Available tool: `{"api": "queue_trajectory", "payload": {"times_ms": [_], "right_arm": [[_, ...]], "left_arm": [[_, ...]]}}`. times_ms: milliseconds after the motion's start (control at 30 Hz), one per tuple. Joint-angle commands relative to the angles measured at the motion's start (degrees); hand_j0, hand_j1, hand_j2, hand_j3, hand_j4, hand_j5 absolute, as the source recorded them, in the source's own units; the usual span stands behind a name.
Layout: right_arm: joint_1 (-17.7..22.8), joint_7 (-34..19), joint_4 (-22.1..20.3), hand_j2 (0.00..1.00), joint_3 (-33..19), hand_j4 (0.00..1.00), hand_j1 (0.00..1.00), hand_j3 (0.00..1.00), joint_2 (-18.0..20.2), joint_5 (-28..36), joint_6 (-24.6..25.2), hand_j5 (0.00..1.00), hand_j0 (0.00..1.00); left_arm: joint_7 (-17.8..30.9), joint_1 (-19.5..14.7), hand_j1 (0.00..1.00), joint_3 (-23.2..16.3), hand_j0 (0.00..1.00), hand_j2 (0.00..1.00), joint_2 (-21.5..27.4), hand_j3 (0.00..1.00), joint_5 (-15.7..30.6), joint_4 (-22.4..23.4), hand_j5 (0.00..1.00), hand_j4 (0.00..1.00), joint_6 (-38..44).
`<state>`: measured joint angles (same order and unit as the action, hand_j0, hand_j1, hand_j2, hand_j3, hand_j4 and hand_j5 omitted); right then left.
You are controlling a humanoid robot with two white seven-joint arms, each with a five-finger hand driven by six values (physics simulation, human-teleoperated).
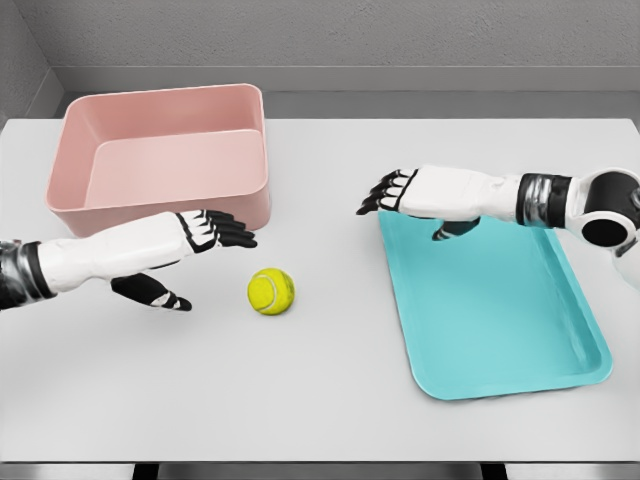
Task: Put the tennis from the blue tray into the pink basket with both arms
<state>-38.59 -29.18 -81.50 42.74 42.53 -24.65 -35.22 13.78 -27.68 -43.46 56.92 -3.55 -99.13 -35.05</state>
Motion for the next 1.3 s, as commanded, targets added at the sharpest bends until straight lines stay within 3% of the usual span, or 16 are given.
{"api": "queue_trajectory", "payload": {"times_ms": [0, 33, 167, 200, 367, 500, 900, 1000, 1100, 1200, 1233, 1267], "right_arm": [[0.6, -4.8, -0.2, 1.0, -6.9, 1.0, 1.0, 1.0, 7.0, 5.0, 0.2, 1.0, 1.0], [3.1, -5.8, -0.7, 1.0, -8.5, 1.0, 1.0, 1.0, 8.4, 5.6, 0.2, 1.0, 1.0], [2.6, -5.8, -3.0, 1.0, -8.6, 1.0, 1.0, 1.0, 15.4, 9.0, 0.2, 1.0, 1.0], [2.2, -5.8, -3.4, 1.0, -8.9, 1.0, 1.0, 1.0, 15.6, 9.3, 0.2, 1.0, 1.0], [2.0, -5.8, -6.8, 1.0, -8.8, 1.0, 1.0, 1.0, 15.0, 9.4, 0.2, 1.0, 1.0], [2.1, -5.8, -7.0, 1.0, -8.0, 1.0, 1.0, 1.0, 10.8, 9.3, 0.2, 1.0, 1.0], [2.6, -5.8, -7.7, 1.0, -7.8, 1.0, 1.0, 1.0, 9.7, 9.3, 0.2, 1.0, 1.0], [2.2, -5.8, -7.5, 1.0, -7.7, 1.0, 1.0, 1.0, 8.2, 9.4, 0.2, 1.0, 1.0], [2.2, -5.8, -7.2, 1.0, -7.7, 1.0, 1.0, 1.0, 8.1, 9.4, 0.2, 1.0, 1.0], [2.2, -5.8, -7.1, 1.0, -7.8, 1.0, 1.0, 1.0, 8.1, 9.6, 0.2, 1.0, 1.0], [2.2, -5.8, -7.1, 1.0, -7.8, 1.0, 1.0, 1.0, 8.1, 9.7, 0.2, 1.0, 1.0], [2.2, -5.8, -7.0, 1.0, -7.8, 1.0, 1.0, 1.0, 8.2, 9.7, 0.2, 1.0, 1.0]], "left_arm": [[2.2, -0.1, 1.0, -0.1, 1.0, 1.0, -3.0, 1.0, 0.2, 0.1, 1.0, 1.0, 0.0], [2.4, -0.2, 1.0, -0.1, 1.0, 1.0, -3.4, 1.0, 0.0, 0.0, 1.0, 1.0, 0.0], [2.4, -1.8, 1.0, -0.3, 1.0, 1.0, -3.4, 1.0, -0.3, -0.1, 1.0, 1.0, 0.0], [2.4, -1.9, 1.0, -0.3, 1.0, 1.0, -3.5, 1.0, -0.3, -0.1, 1.0, 1.0, 0.0], [3.8, -2.5, 1.0, -0.8, 1.0, 1.0, -4.7, 1.0, 1.7, 0.2, 1.0, 1.0, 0.0], [7.8, -2.9, 1.0, -1.5, 1.0, 1.0, -4.5, 1.0, 5.2, 0.4, 1.0, 1.0, 0.0], [9.0, -5.3, 1.0, -1.5, 1.0, 1.0, -4.8, 1.0, 5.9, 1.7, 1.0, 1.0, 0.0], [10.4, -7.2, 1.0, -1.5, 1.0, 1.0, -6.9, 1.0, 5.8, 3.0, 1.0, 1.0, 0.0], [10.8, -13.1, 1.0, -10.9, 1.0, 1.0, -7.4, 1.0, 9.1, 5.1, 1.0, 1.0, 0.0], [14.5, -12.9, 1.0, -11.8, 1.0, 1.0, -6.6, 1.0, 14.4, 5.3, 1.0, 1.0, 0.0], [15.2, -14.0, 1.0, -15.2, 1.0, 1.0, -6.4, 1.0, 16.9, 5.3, 1.0, 1.0, 0.0], [16.8, -14.3, 1.0, -16.0, 1.0, 1.0, -6.3, 1.0, 18.2, 5.3, 1.0, 1.0, 0.0]]}}
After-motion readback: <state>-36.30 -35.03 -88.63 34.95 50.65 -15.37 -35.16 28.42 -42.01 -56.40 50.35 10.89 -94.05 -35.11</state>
